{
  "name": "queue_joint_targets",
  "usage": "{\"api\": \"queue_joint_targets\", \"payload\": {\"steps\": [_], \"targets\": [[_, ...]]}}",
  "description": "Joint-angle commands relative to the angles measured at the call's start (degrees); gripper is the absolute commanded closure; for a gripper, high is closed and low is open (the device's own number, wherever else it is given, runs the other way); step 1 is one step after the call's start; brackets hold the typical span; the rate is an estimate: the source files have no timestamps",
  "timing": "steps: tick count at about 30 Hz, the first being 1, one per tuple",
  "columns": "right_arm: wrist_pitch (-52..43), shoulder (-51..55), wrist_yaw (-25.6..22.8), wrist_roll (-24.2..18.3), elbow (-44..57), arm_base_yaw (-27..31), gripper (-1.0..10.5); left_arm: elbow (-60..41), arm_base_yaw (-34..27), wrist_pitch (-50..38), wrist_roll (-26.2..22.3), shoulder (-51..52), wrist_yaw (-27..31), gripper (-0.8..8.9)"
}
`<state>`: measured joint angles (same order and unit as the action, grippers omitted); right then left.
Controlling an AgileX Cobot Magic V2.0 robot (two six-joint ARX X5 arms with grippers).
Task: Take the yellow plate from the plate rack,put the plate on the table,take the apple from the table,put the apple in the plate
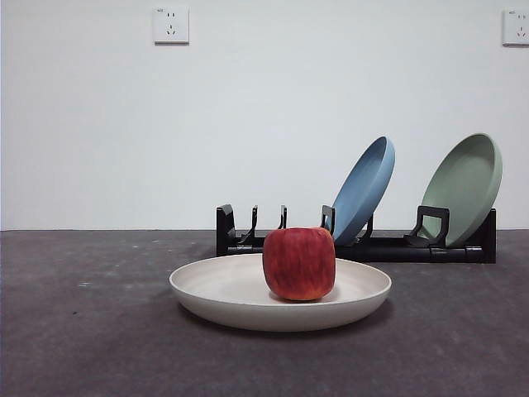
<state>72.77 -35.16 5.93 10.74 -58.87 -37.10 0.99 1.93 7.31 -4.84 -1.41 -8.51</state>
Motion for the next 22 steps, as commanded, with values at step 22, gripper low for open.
{"api": "queue_joint_targets", "payload": {"steps": [22], "targets": [[-0.3, 0.2, -0.1, 0.3, 0.2, -0.1, 9.5, -0.8, -0.2, 2.6, 2.1, 1.3, 0.7, 8.17]]}}
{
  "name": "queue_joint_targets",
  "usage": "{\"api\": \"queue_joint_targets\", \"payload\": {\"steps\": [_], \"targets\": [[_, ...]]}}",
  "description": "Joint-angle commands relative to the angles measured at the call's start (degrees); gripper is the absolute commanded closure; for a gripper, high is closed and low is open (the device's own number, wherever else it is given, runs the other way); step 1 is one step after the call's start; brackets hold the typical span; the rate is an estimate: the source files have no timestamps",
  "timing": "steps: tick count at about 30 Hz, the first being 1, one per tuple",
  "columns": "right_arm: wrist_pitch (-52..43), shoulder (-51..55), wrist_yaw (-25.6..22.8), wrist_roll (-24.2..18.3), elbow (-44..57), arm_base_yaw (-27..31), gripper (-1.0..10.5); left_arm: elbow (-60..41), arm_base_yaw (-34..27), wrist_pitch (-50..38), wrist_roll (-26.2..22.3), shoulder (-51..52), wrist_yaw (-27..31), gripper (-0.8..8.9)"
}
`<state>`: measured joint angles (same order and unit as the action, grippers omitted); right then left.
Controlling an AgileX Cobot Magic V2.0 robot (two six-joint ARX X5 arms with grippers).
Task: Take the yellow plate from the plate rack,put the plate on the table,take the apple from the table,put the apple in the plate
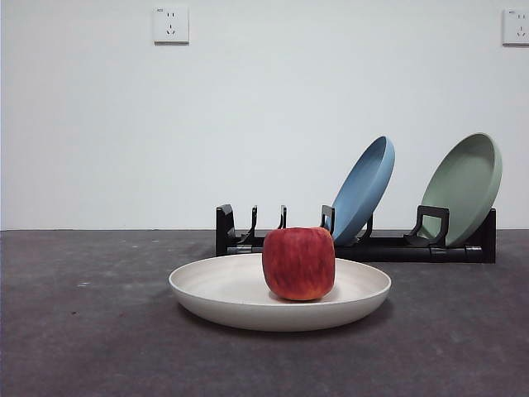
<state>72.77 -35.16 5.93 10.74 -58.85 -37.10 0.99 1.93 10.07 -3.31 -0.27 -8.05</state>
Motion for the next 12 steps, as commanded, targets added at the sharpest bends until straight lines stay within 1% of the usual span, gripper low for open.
{"api": "queue_joint_targets", "payload": {"steps": [1, 6, 7, 9, 10, 12], "targets": [[-0.3, 0.2, -0.1, 0.3, 0.2, -0.1, 9.5, -0.8, -0.2, -0.1, 0.6, 0.2, 0.3, 8.17], [-0.3, 0.2, -0.1, 0.2, 0.2, -0.1, 9.5, -0.8, -0.2, -0.1, 0.6, 0.2, 0.3, 8.17], [-0.8, 0.2, -0.7, -2.1, 0.2, 0.1, 9.5, -0.8, -0.2, -0.1, 0.6, 0.2, 0.3, 8.17], [-3.0, 1.0, -2.7, -4.1, 0.2, 2.3, 9.5, -0.8, -0.2, -0.1, 0.6, 0.2, 0.3, 8.17], [-5.6, 1.7, -3.5, -5.1, 0.5, 3.9, 9.5, -0.8, -0.2, -0.1, 0.6, 0.2, 0.3, 8.17], [-12.7, 3.4, -2.6, -7.7, 2.1, 8.3, 9.5, -0.8, -0.2, -0.1, 0.6, 0.2, 0.3, 8.17]]}}
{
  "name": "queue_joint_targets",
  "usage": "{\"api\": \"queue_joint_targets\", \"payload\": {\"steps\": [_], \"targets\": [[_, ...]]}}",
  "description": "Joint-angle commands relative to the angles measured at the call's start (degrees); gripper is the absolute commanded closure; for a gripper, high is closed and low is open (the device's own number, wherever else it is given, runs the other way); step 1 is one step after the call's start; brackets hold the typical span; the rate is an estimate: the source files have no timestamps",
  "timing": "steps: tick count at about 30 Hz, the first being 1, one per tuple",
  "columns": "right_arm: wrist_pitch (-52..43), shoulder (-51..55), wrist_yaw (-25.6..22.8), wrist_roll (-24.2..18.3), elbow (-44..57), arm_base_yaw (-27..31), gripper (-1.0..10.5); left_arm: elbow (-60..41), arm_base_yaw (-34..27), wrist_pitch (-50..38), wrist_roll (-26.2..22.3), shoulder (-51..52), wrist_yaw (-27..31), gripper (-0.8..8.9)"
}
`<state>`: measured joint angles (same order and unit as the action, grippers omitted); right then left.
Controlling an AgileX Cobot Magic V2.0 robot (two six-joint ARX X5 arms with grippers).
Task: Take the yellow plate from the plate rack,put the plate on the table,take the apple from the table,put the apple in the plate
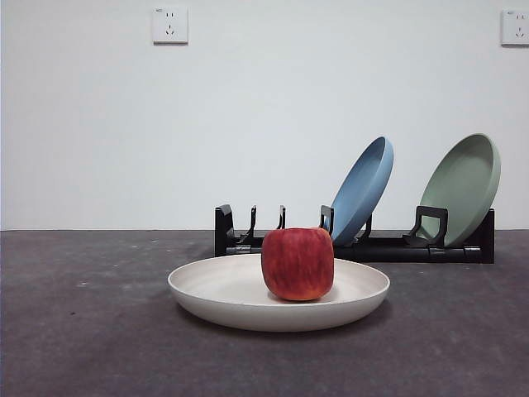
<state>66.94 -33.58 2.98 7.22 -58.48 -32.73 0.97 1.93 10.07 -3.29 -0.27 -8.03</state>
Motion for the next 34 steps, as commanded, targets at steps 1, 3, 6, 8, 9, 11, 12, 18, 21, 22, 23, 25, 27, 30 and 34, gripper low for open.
{"api": "queue_joint_targets", "payload": {"steps": [1, 3, 6, 8, 9, 11, 12, 18, 21, 22, 23, 25, 27, 30, 34], "targets": [[-11.1, 3.2, 1.7, -4.7, 3.2, 6.7, 9.5, -0.8, -0.2, -0.1, 0.6, 0.2, 0.3, 8.17], [-18.4, 6.0, 4.6, -4.7, 7.0, 12.3, 9.5, -0.8, -0.2, -0.1, 0.6, 0.2, 0.3, 8.17], [-28.3, 10.9, 6.1, -4.8, 15.1, 19.6, 9.5, -0.8, -0.2, -0.1, 0.6, 0.2, 0.3, 8.17], [-34.8, 14.3, 6.1, -4.7, 21.5, 23.0, 9.5, -0.8, -0.2, -0.1, 0.6, 0.2, 0.3, 8.17], [-38.4, 16.0, 6.1, -4.4, 25.1, 24.6, 9.5, -0.8, -0.2, -0.1, 0.6, 0.2, 0.3, 8.17], [-44.2, 19.3, 6.1, -3.2, 31.5, 26.9, 9.5, -0.8, -0.2, -0.1, 0.6, 0.2, 0.3, 8.17], [-46.8, 20.9, 6.1, -2.6, 34.5, 27.9, 9.5, -0.8, -0.2, -0.1, 0.6, 0.2, 0.3, 8.17], [-53.5, 28.3, 5.7, -2.1, 46.3, 30.7, 9.5, -0.8, -0.2, -0.1, 0.6, 0.2, 0.3, 8.17], [-53.5, 30.9, 5.7, -2.1, 50.1, 30.9, 9.5, -0.8, -0.2, -0.1, 0.6, 0.2, 0.3, 8.17], [-53.5, 31.8, 5.7, -2.1, 51.3, 30.9, 9.5, -0.8, -0.2, -0.1, 0.6, 0.2, 0.3, 8.17], [-53.5, 32.3, 5.7, -2.0, 52.2, 30.9, 9.5, -0.8, -0.2, -0.1, 0.6, 0.2, 0.3, 8.17], [-53.6, 33.4, 5.7, -1.0, 54.1, 30.9, 9.5, -0.8, -0.2, -0.1, 0.6, 0.2, 0.3, 8.17], [-53.6, 33.5, 5.7, -0.2, 55.5, 30.9, 9.5, -0.8, -0.2, -0.1, 0.6, 0.2, 0.3, 8.17], [-53.7, 33.5, 5.9, 0.0, 57.0, 30.9, 9.5, -0.8, -0.2, -0.1, 0.6, 0.2, 0.3, 8.17], [-54.1, 33.5, 5.8, 0.0, 57.1, 30.9, 9.5, -0.8, -0.2, -0.1, 0.6, 0.2, 0.3, 8.17]]}}
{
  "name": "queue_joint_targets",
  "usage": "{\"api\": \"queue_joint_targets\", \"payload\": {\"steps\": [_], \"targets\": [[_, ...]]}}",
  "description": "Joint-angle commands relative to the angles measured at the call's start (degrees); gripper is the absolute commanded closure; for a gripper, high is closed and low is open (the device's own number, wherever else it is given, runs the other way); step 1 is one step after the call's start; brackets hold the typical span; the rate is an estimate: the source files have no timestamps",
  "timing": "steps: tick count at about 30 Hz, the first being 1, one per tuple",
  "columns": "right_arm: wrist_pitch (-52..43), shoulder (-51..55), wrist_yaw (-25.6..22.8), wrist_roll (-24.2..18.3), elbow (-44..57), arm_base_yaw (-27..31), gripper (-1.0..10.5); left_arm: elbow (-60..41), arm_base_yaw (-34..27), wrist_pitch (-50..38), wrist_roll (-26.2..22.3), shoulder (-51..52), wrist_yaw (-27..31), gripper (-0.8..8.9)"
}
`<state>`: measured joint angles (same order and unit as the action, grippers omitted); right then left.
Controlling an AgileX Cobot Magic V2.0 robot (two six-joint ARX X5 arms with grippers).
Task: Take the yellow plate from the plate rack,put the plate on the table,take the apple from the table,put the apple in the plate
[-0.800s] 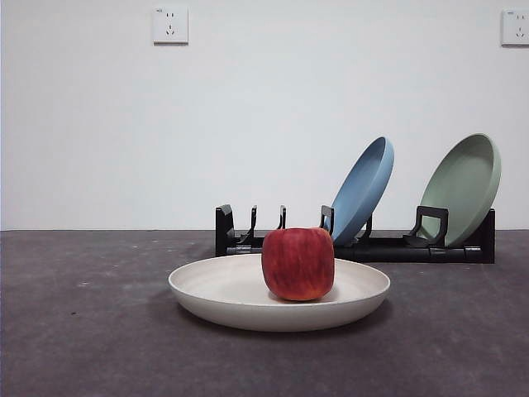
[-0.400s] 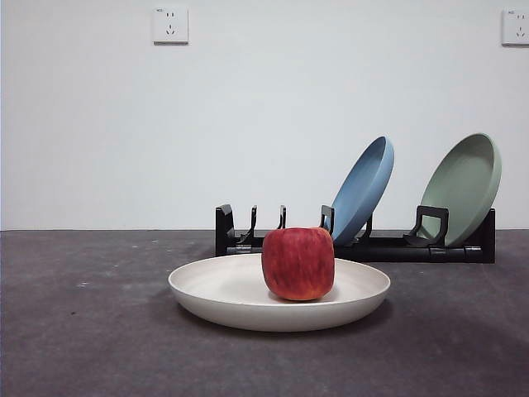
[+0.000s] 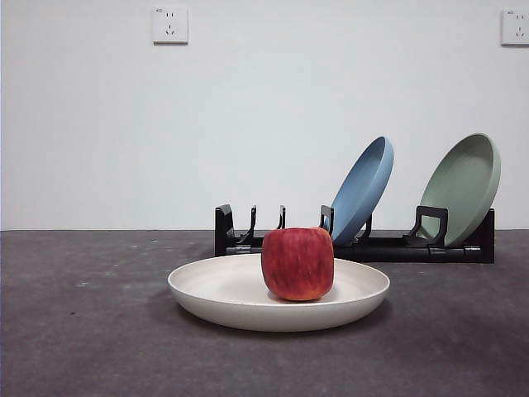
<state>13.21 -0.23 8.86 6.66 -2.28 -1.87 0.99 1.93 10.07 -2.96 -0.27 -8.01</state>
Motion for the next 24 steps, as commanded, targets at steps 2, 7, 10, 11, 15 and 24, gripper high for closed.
{"api": "queue_joint_targets", "payload": {"steps": [2, 7, 10, 11, 15, 24], "targets": [[-0.4, 0.2, -0.2, 1.6, 0.9, 0.0, 9.5, -0.8, -0.2, -0.1, 0.2, 0.2, 0.2, 8.17], [-0.5, 0.2, -0.2, 2.9, 0.9, 0.0, 9.5, -0.8, -0.2, -0.1, 0.2, 0.2, 0.2, 8.17], [-0.5, 0.0, -0.2, 2.9, 0.9, -0.1, 9.5, -0.8, -0.2, -0.1, 0.2, 0.2, 0.2, 8.17], [-0.5, 0.0, -0.2, 2.9, 0.9, -0.1, 9.5, -0.8, -0.2, -0.1, 0.2, 0.2, 0.2, 8.17], [-0.5, -0.1, -0.2, 2.9, 0.9, -0.1, 9.5, -0.8, -0.2, -0.1, 0.2, 0.2, 0.2, 8.17], [-0.5, -0.1, -0.2, 2.9, 0.9, -0.1, 9.5, -0.8, -0.2, -0.1, 0.2, 0.2, 0.2, 8.17]]}}
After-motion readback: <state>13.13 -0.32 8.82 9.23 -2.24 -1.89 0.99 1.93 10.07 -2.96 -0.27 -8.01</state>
